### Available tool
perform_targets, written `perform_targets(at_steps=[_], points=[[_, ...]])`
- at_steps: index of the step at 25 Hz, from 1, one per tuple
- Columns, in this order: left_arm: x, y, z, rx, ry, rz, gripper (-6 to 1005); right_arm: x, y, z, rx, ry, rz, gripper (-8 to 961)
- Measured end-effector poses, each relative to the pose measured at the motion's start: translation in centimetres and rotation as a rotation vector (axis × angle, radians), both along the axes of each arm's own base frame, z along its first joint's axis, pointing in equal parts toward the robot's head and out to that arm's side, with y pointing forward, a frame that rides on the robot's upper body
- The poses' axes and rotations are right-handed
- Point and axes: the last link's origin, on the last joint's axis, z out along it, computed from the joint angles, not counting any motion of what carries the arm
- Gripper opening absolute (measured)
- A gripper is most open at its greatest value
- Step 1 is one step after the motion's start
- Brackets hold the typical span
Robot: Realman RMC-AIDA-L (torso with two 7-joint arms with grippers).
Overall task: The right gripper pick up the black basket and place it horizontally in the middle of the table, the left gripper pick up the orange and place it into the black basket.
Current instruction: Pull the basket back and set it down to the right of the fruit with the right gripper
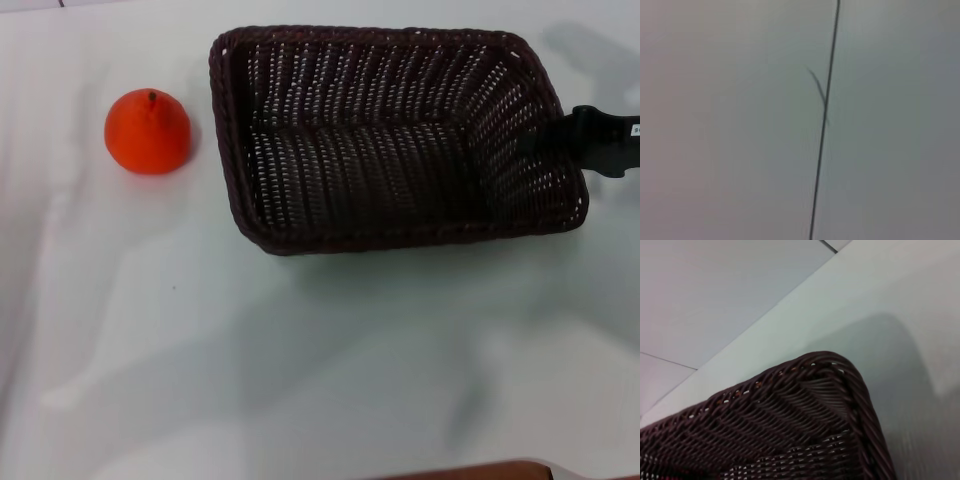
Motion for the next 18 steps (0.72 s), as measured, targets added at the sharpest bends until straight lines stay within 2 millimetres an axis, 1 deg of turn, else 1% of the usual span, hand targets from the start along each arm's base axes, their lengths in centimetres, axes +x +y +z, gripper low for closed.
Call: perform_targets(at_steps=[8,11,14,18], points=[[0.4,0.1,-0.4,-0.024,0.005,-0.02,901,0.3,0.1,0.1,0.012,0.018,-0.031,244],[0.7,0.0,-0.9,-0.055,0.019,-0.043,901,0.3,0.0,0.2,0.014,0.023,-0.035,362],[0.8,0.1,-1.0,-0.068,0.016,-0.053,900,0.1,0.0,0.1,0.008,0.029,-0.028,479],[1.0,0.5,-1.3,-0.115,-0.015,-0.061,900,-0.8,0.4,0.0,0.008,0.046,0.01,511]])
